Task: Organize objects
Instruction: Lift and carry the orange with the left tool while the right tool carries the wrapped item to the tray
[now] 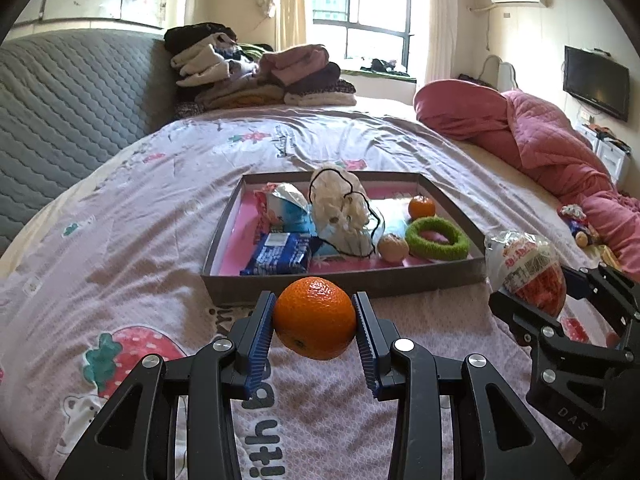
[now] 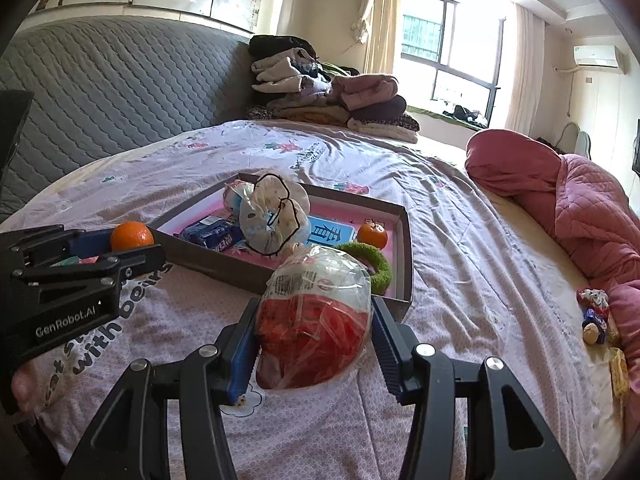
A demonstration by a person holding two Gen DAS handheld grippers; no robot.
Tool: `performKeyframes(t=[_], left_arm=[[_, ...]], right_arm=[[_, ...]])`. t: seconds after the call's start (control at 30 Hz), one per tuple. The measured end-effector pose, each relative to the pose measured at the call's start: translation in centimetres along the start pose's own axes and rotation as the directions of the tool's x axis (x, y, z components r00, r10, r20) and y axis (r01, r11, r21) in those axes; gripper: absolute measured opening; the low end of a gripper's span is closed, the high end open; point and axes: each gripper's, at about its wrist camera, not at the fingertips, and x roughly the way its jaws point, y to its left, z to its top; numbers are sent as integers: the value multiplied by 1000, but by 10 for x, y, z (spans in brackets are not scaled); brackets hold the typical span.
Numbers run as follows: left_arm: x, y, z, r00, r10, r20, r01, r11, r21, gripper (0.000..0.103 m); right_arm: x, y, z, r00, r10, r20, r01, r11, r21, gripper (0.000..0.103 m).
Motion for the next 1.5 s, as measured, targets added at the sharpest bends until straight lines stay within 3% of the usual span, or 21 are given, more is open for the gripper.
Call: performKeyframes(t=[0.8,1.27,1.5], left_arm=[[-11,8,35,996,5,84,-5,1000,-5,40],[3,14,57,993,30,113,-33,999,25,40],[26,31,66,996,22,84,-22,1000,-3,40]], right_arm=[[-20,-5,27,997,13,81,-13,1000,-3,52],[-6,-21,56,995,-22,101,23,1000,-7,52],[12,-30,64,996,-28,84,29,1000,0,52]])
